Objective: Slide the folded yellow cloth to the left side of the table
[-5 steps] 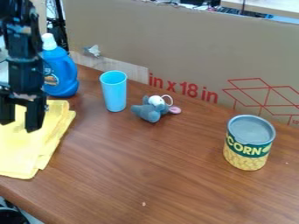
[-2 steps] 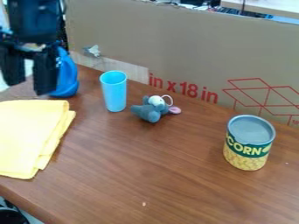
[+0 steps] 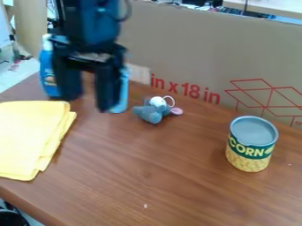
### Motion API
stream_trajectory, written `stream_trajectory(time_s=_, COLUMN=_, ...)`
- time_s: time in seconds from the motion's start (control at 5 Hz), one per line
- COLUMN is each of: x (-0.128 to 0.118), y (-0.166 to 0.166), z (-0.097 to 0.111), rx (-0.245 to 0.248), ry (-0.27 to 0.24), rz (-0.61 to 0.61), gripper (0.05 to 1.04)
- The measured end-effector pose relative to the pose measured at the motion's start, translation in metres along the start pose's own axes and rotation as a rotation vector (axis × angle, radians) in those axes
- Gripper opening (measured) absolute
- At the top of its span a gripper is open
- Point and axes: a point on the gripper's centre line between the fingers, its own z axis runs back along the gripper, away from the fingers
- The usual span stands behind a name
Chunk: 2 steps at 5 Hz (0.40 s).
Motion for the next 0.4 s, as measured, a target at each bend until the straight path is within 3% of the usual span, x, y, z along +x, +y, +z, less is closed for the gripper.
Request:
stream_trajectory(time_s=0.2, x=0.0172, y=-0.0459, z=-0.0193, rx=0.067, ry=0.074, rz=-0.045, gripper=1.001)
stream_trajectory(time_s=0.4, x=0.0216, y=-0.054, z=-0.0197, rx=0.148, ry=0.125, rz=-0.148, gripper=1.001)
